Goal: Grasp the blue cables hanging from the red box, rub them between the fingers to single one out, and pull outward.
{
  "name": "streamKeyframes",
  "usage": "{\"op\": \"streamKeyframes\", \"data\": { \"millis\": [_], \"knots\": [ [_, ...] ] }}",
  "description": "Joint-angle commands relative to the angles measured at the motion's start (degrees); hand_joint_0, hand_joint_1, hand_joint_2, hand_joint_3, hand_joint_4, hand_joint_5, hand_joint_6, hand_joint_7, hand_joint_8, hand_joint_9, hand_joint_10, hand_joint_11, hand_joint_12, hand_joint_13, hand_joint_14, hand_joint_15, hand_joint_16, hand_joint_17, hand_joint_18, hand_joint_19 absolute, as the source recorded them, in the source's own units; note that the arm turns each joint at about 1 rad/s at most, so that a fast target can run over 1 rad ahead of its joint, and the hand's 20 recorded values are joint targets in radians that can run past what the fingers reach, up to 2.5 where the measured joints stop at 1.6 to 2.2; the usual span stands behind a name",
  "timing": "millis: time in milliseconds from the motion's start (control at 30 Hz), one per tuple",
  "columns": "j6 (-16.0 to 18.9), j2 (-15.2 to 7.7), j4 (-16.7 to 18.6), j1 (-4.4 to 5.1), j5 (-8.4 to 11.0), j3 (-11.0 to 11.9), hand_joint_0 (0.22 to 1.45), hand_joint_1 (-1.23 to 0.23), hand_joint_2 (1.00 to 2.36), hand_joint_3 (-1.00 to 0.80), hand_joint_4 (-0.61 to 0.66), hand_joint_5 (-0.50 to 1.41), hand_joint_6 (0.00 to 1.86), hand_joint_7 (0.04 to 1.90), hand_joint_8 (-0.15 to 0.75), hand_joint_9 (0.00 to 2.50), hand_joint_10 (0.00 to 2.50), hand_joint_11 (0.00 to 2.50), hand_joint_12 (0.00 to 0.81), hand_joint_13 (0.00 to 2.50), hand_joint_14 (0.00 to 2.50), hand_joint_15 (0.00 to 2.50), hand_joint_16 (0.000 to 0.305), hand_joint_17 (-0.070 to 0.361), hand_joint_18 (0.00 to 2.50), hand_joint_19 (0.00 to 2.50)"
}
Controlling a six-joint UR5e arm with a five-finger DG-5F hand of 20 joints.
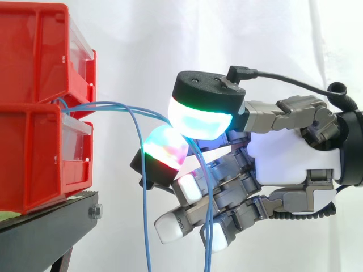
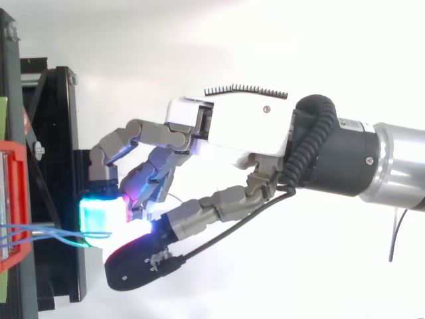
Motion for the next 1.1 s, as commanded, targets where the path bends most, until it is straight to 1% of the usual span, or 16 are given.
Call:
{"op": "streamKeyframes", "data": {
  "millis": [0,67,133,267,400,467,533,567,667,733,867,933,1067],
  "knots": [
    [0.0,0.0,0.0,0.0,0.0,0.0,0.71,-0.9,1.01,-0.32,0.06,-0.18,0.91,1.08,0.413,0.94,0.01,0.75,0.475,0.82,0.01,0.4,0.063,0.141,0.95,0.48],
    [0.0,0.0,0.0,0.0,0.0,0.0,0.74,-0.92,1.01,-0.35,0.06,-0.19,0.91,1.12,0.406,0.93,0.02,0.75,0.474,0.82,0.01,0.41,0.062,0.14,0.95,0.47],
    [0.0,0.0,0.0,0.0,0.0,0.0,0.76,-0.93,1.01,-0.36,0.05,-0.19,0.92,1.1,0.399,0.92,0.02,0.74,0.475,0.82,0.01,0.4,0.062,0.14,0.95,0.47],
    [0.0,0.0,0.0,0.0,0.0,0.0,0.81,-0.93,1.01,-0.37,0.07,-0.2,0.91,1.06,0.397,0.9,0.02,0.74,0.478,0.81,0.01,0.39,0.062,0.139,0.92,0.46],
    [0.0,0.0,0.0,0.0,0.0,0.0,0.82,-0.93,1.01,-0.42,0.07,-0.2,0.91,1.03,0.382,0.89,0.02,0.74,0.474,0.8,0.01,0.39,0.062,0.139,0.92,0.46],
    [0.1,0.0,0.0,0.0,0.0,0.0,0.8,-0.94,1.0,-0.49,0.1,-0.2,0.91,1.0,0.378,0.88,0.01,0.74,0.476,0.81,0.01,0.38,0.062,0.139,0.94,0.42],
    [0.3,0.0,0.0,0.0,0.0,0.0,0.75,-0.96,1.0,-0.5,0.11,-0.2,0.91,1.0,0.377,0.88,0.01,0.75,0.479,0.81,0.01,0.38,0.062,0.14,0.95,0.41],
    [0.3,0.0,0.0,0.0,0.0,0.0,0.7,-0.96,1.0,-0.5,0.13,-0.2,0.9,1.0,0.385,0.88,0.01,0.74,0.48,0.8,0.01,0.39,0.062,0.14,0.95,0.43],
    [0.4,0.0,0.0,0.0,0.0,0.0,0.59,-0.91,1.0,-0.5,0.16,-0.2,0.9,1.0,0.403,0.89,0.02,0.75,0.484,0.8,0.01,0.4,0.064,0.143,0.93,0.47],
    [0.4,0.0,0.0,0.0,0.0,0.0,0.56,-0.86,1.0,-0.5,0.18,-0.19,0.89,1.01,0.42,0.91,0.01,0.74,0.488,0.81,0.01,0.4,0.065,0.145,0.94,0.47],
    [0.4,0.0,0.0,0.0,0.0,0.0,0.56,-0.76,1.0,-0.5,0.18,-0.17,0.88,1.05,0.428,0.97,0.02,0.73,0.487,0.83,0.01,0.41,0.064,0.145,0.95,0.5],
    [0.4,0.0,0.0,0.0,0.0,0.0,0.59,-0.73,1.0,-0.5,0.17,-0.16,0.88,1.06,0.424,0.98,0.02,0.73,0.48,0.83,0.01,0.42,0.063,0.142,0.95,0.51],
    [0.4,0.0,0.0,0.0,0.0,0.0,0.62,-0.74,1.01,-0.36,0.13,-0.16,0.89,1.1,0.425,0.99,0.02,0.73,0.476,0.83,0.01,0.42,0.063,0.141,0.95,0.52]
  ]
}}
